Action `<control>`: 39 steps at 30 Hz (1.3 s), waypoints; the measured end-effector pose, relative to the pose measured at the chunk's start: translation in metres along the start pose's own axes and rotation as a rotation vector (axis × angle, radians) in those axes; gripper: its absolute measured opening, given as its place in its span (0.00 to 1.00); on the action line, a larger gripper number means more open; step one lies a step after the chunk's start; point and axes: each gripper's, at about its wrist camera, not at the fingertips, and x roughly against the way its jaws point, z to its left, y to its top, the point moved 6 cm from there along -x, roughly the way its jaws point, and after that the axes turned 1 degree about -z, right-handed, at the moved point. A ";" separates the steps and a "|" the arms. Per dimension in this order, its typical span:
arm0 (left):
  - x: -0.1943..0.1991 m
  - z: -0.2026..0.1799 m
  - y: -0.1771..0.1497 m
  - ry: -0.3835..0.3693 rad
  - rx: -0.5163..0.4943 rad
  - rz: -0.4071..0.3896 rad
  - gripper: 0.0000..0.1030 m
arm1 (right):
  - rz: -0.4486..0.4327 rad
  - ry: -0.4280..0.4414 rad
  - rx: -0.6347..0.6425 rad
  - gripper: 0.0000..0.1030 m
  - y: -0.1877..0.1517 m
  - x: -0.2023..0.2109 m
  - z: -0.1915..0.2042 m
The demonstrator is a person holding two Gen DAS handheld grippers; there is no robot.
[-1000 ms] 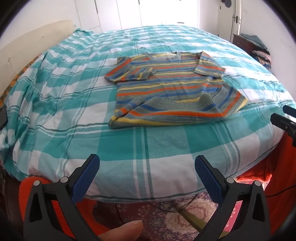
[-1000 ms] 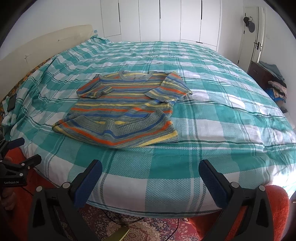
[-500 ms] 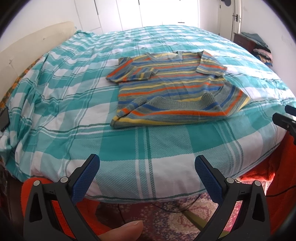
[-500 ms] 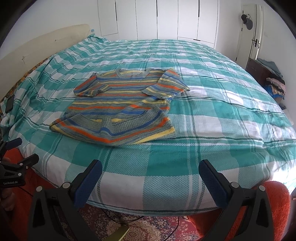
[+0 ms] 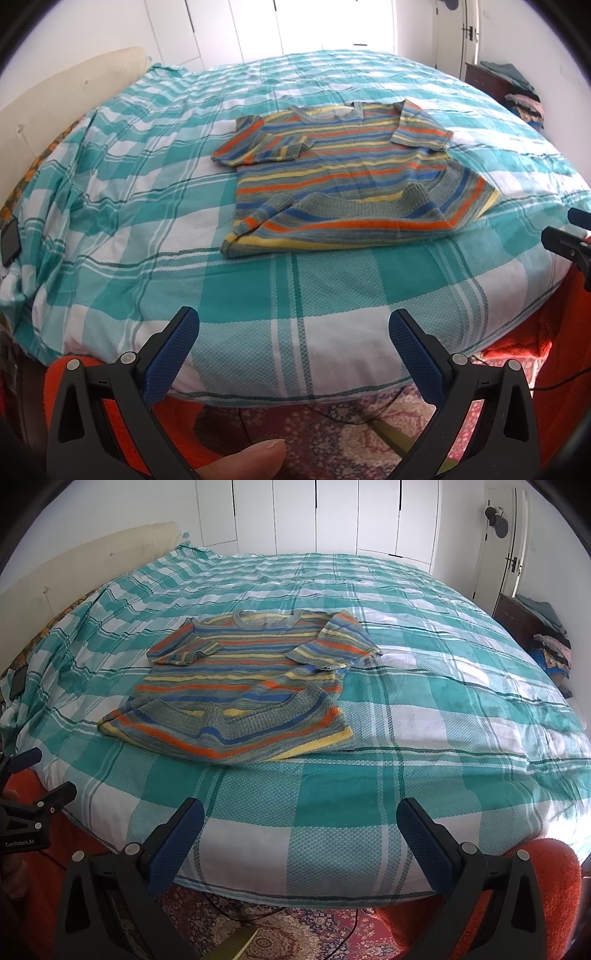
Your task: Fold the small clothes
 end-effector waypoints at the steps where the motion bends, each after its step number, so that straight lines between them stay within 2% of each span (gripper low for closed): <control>1: 0.000 0.000 0.000 0.000 0.000 -0.001 0.99 | -0.001 0.000 0.000 1.00 0.000 0.000 0.000; 39: 0.002 -0.003 0.002 0.020 -0.025 -0.020 0.99 | 0.012 -0.001 0.016 1.00 -0.002 -0.004 0.005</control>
